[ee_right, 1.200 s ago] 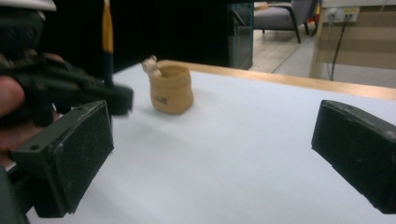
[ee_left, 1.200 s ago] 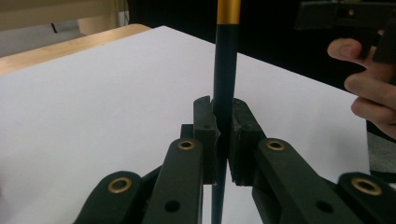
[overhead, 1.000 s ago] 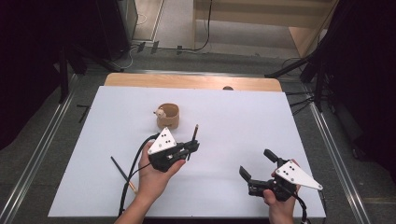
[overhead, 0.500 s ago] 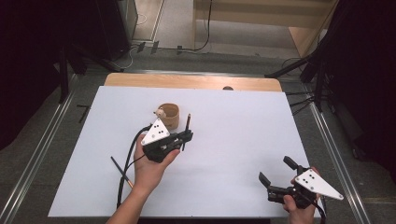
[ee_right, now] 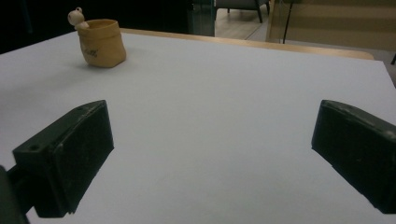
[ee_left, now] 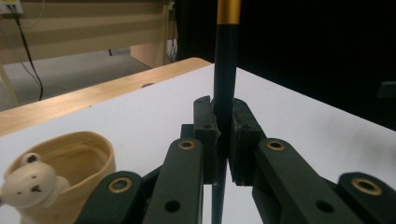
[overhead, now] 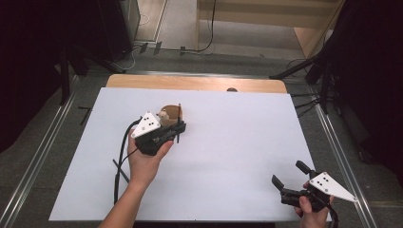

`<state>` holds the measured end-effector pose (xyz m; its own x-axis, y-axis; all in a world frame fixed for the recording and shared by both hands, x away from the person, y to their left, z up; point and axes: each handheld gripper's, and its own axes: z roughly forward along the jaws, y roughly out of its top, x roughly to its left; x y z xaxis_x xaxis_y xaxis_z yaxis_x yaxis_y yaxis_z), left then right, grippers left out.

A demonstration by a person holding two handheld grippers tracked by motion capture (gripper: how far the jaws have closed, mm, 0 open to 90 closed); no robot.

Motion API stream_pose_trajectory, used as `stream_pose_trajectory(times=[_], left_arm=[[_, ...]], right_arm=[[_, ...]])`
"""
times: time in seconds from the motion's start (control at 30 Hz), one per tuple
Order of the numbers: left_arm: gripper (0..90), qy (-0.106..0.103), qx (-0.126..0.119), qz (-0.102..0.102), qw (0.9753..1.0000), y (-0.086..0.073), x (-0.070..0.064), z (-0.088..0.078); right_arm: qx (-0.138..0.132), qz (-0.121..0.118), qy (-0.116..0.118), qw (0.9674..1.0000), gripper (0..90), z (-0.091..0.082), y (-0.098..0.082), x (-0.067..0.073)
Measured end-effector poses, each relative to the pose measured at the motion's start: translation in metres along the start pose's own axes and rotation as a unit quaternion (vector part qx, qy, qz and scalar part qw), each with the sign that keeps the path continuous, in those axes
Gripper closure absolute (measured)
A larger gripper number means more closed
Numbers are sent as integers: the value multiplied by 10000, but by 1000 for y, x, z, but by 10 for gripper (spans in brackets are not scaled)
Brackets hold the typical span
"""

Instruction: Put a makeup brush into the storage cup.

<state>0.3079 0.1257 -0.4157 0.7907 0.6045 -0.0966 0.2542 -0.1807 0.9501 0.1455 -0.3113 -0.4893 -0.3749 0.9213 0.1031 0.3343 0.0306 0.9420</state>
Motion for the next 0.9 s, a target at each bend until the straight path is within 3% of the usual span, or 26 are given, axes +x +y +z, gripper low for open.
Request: stream_pose_trajectory(times=[0.23, 0.4, 0.7, 0.8, 0.9], left_arm=[[847, 217, -86, 71, 9997, 9, 11, -3], [847, 329, -228, -4, 9992, 15, 20, -1], [846, 534, -456, -57, 9975, 15, 33, 14], [846, 653, -492, -145, 9965, 13, 36, 20], [846, 840, -500, -101, 9952, 13, 37, 26]], right_arm=[[114, -78, 13, 9999, 0, 4, -2, 2], [130, -26, -1, 9999, 0, 5, -4, 0], [167, -24, 1, 9999, 0, 6, -5, 0], [167, -21, 13, 9999, 0, 7, -5, 1], [174, -17, 14, 9998, 0, 7, -5, 1]])
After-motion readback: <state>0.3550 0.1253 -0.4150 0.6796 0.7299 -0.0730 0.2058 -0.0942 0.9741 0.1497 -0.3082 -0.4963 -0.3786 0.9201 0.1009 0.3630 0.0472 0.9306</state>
